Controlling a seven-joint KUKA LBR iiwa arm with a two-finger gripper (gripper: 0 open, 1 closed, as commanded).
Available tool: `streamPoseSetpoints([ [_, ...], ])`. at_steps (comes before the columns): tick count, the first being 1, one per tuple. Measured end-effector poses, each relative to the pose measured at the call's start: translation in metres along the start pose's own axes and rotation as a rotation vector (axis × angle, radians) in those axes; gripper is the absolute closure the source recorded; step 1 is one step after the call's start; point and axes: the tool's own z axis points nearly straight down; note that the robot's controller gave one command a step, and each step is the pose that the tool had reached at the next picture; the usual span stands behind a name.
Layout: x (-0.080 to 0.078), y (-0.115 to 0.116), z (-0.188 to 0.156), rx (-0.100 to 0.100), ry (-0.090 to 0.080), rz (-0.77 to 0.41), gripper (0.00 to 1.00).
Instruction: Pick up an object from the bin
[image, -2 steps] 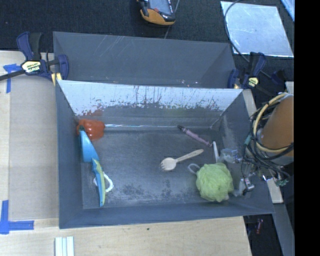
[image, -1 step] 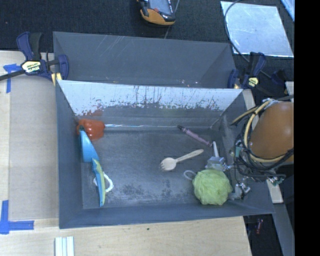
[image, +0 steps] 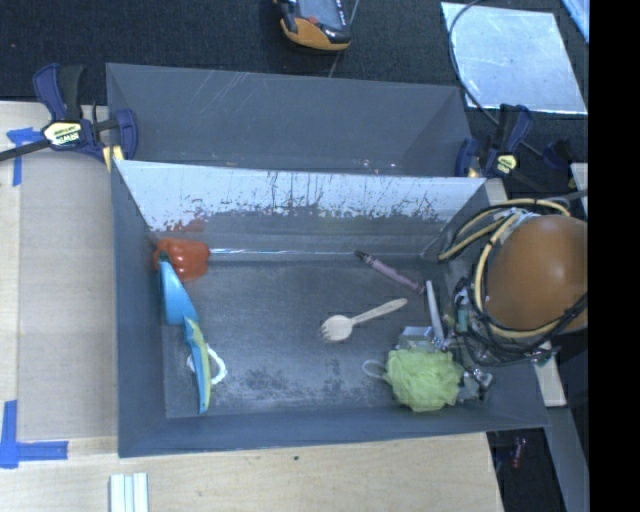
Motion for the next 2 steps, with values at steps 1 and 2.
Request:
streamPoseSetpoints([
  [1, -0.0178, 0.0169, 0.0019, 0.005, -0.006, -0.315, 1.00],
  [2, -0.0178, 0.0169, 0.0019, 0.005, -0.006, -0.316, 1.00],
])
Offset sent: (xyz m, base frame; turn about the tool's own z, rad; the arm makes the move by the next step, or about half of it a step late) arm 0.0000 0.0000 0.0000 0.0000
